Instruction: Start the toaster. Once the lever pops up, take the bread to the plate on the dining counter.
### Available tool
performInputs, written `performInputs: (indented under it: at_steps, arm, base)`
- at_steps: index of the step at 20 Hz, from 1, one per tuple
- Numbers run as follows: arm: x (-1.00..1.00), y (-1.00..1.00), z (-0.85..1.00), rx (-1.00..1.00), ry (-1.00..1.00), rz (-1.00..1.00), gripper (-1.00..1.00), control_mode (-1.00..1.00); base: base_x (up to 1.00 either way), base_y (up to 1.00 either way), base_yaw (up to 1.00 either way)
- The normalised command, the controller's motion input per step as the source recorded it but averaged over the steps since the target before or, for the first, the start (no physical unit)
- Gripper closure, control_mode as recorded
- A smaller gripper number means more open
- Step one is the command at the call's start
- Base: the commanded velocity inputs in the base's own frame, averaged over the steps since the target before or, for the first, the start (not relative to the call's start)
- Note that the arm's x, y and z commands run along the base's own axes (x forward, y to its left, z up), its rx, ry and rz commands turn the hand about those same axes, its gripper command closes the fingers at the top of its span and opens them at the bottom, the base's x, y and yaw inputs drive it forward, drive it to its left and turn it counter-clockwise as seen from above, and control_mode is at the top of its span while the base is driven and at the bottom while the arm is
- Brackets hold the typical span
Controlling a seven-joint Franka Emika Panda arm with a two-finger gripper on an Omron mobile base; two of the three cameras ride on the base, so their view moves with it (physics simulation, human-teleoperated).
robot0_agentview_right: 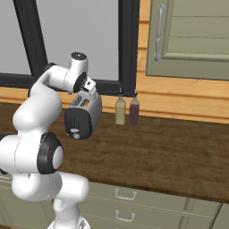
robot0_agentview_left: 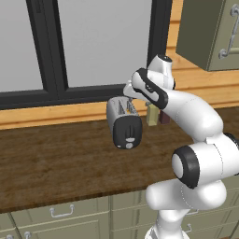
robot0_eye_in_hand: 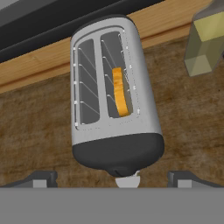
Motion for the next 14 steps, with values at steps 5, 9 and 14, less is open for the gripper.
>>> performInputs:
  at_steps: [5, 9, 14]
  arm:
    - [0.0, 0.0, 0.0, 0.0, 0.0, 0.0, -1.0, -1.0]
    - [0.0, 0.0, 0.0, 0.0, 0.0, 0.0, -1.0, -1.0]
    - [0.0, 0.0, 0.0, 0.0, 0.0, 0.0, -1.0, -1.0]
  base:
    - [0.0, 0.0, 0.0]
    - [0.0, 0.0, 0.0]
    - [0.0, 0.0, 0.0]
